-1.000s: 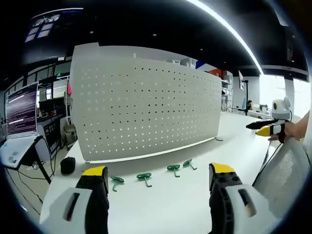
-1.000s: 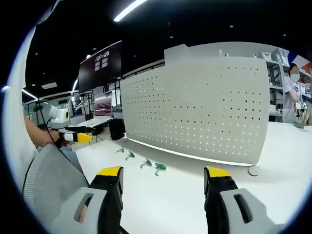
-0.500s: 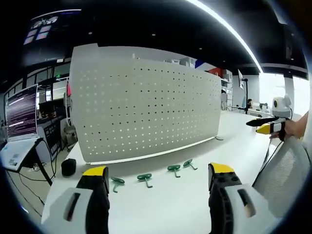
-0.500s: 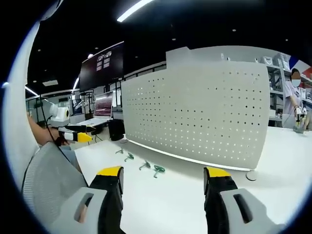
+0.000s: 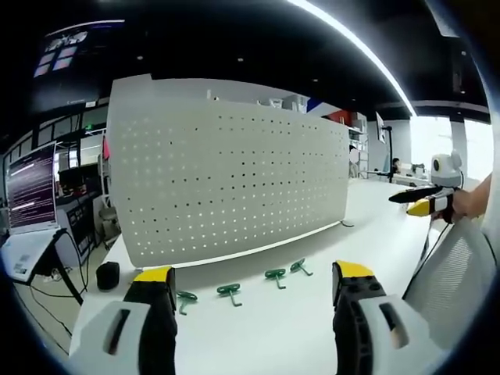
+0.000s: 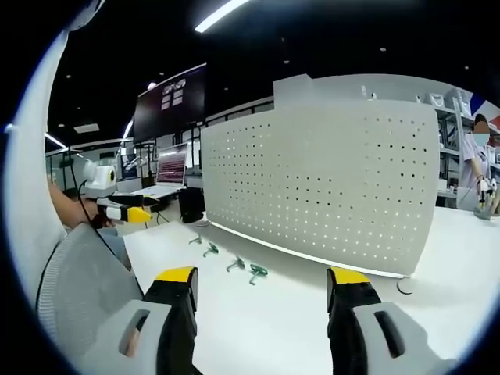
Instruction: Insert the hook assembly into the mounting plate slot until the hook locks in place.
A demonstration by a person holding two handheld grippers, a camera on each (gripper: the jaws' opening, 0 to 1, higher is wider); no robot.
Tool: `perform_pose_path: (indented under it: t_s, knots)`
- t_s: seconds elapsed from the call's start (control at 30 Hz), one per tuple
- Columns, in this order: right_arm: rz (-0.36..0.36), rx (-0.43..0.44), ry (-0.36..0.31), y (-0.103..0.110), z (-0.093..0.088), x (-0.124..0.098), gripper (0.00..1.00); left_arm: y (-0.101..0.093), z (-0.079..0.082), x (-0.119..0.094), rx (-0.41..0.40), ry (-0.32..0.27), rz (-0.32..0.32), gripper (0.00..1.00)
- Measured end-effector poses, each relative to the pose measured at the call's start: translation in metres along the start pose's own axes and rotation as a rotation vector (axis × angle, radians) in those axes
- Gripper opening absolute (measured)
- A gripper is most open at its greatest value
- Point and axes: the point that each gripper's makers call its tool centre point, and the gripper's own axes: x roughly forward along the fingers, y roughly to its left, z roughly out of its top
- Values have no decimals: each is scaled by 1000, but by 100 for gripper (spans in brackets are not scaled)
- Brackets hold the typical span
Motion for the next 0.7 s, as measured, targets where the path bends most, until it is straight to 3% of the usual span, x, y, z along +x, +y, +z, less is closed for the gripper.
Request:
perform_pose_path:
  t_s: [0.7]
  knots:
    - [18,-26,15,-3,5,11,64,6,3,1,-33,-15,12,83]
